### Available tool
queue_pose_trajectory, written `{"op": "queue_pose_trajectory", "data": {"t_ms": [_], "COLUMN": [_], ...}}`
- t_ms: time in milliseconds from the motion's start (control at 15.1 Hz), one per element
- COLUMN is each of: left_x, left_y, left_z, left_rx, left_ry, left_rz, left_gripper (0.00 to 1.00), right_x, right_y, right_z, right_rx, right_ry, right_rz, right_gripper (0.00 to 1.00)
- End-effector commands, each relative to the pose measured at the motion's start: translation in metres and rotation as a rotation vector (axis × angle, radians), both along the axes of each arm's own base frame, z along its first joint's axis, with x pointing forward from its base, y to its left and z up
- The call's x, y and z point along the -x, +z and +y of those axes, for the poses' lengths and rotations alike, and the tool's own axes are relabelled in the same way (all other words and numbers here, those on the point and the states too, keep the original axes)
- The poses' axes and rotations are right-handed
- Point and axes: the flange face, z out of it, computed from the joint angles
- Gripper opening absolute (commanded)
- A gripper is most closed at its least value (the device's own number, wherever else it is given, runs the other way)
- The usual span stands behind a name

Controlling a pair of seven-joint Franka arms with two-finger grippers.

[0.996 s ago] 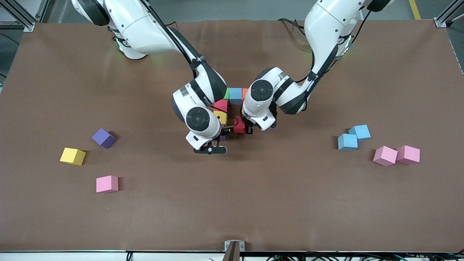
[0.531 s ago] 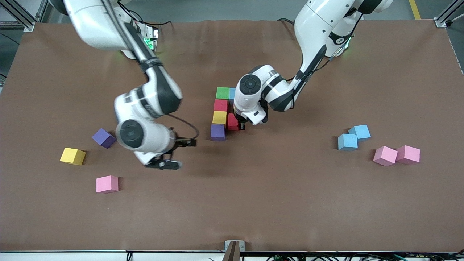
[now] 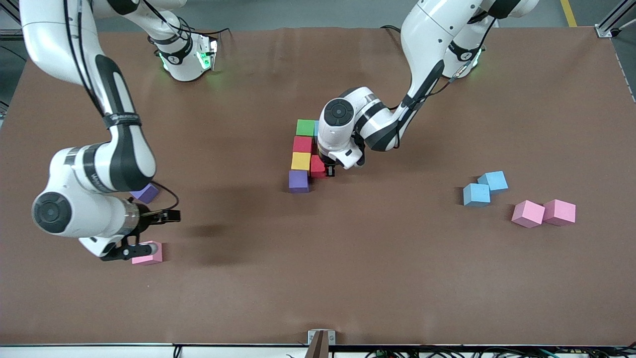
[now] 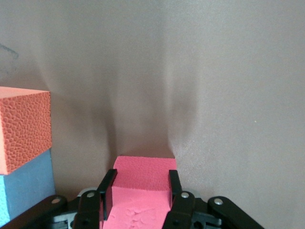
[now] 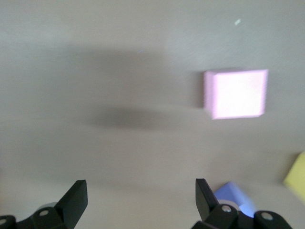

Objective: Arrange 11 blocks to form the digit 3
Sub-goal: 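Grasp the pink cube with the right gripper while the left gripper withdraws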

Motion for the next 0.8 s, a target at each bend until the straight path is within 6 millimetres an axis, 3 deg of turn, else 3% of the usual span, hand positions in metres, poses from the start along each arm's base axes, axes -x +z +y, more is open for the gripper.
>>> {"op": "queue_pose_trajectory", "data": {"t_ms": [0,133,332,731], "left_x": [0.0,0.001,0.005,0.007], "left_y": [0.001,0.0,-0.001,-0.002], "left_z": [-0.002,-0.001,-0.004,-0.005], "left_rx": [-0.015,-0.017,-0.023,-0.04], "left_ry": [0.011,0.01,-0.01,-0.047], "left_rz": [-0.014,-0.012,-0.019,-0.041], "left_gripper": [0.04,0.04,0.09,0.12], "right_x": [-0.012,-0.019,-0.03,-0.04], "right_y": [-0.02,-0.033,-0.042,-0.083], "right_z": [-0.027,-0.045,-0.055,-0.08], "right_rx": [0.006,0.011,0.049,0.052], "right_ry": [0.174,0.203,0.216,0.174], "right_rz": [-0.046,-0.051,-0.076,-0.065], "right_gripper": [1.0,1.0,1.0,1.0]}}
